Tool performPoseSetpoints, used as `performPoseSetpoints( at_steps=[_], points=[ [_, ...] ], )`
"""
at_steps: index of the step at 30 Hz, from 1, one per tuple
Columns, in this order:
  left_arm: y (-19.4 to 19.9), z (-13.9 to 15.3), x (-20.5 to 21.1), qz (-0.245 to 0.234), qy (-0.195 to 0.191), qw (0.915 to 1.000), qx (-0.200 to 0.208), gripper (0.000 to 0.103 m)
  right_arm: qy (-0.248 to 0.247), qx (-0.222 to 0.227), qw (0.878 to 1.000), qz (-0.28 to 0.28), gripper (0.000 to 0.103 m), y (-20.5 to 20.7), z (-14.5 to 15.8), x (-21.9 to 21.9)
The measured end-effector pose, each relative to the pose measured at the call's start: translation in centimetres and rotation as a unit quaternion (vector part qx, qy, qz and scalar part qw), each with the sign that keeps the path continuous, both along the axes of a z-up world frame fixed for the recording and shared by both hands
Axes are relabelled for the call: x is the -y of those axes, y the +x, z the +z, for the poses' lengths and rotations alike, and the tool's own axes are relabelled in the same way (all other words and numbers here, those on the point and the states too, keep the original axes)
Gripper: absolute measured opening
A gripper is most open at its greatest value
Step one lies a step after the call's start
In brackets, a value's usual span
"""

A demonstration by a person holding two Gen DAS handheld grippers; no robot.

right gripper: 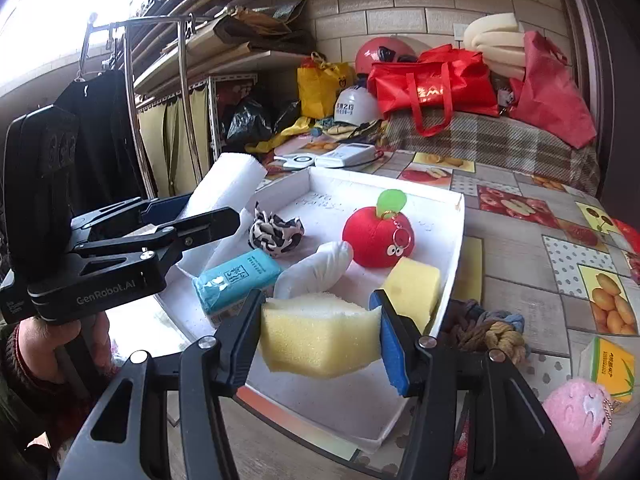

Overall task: Organize soft objects
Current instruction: 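Carry the foam sheet and sponge over the white box with both tools, then open the right tool to drop the sponge in the box while the left tool releases the foam sheet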

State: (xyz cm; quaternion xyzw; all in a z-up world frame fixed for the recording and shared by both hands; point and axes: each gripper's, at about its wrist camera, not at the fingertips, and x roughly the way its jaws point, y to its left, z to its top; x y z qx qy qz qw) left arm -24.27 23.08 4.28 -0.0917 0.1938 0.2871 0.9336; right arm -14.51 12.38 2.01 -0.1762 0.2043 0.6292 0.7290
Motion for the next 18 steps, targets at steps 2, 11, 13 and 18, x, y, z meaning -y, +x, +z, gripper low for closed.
performPoseSetpoints(
  at_steps=[2, 11, 13, 18],
  points=[
    [0.5, -0.2, -0.6, -0.005, -0.017, 0.9998, -0.012, 0.050, -0.014, -0.013, 1.000, 0.003, 0.053, 0.5, -0.3, -0.6],
    [1.3, -1.3, -3.0, 0.007, -0.079, 0.9965, -0.027, 0.050, -0.047, -0.067, 0.997, -0.008, 0.053, 2.1, -1.3, -3.0],
    [1.0, -1.3, -3.2, 0.014, -0.082, 0.9964, -0.020, 0.050, -0.041, -0.064, 0.997, -0.023, 0.053, 2.3, -1.1, -3.4],
    [1.0, -0.8, -3.2, 0.033, -0.057, 0.9977, -0.016, 0.050, -0.014, -0.071, 0.996, -0.061, 0.053, 3.3, -0.6, -3.6]
  ],
)
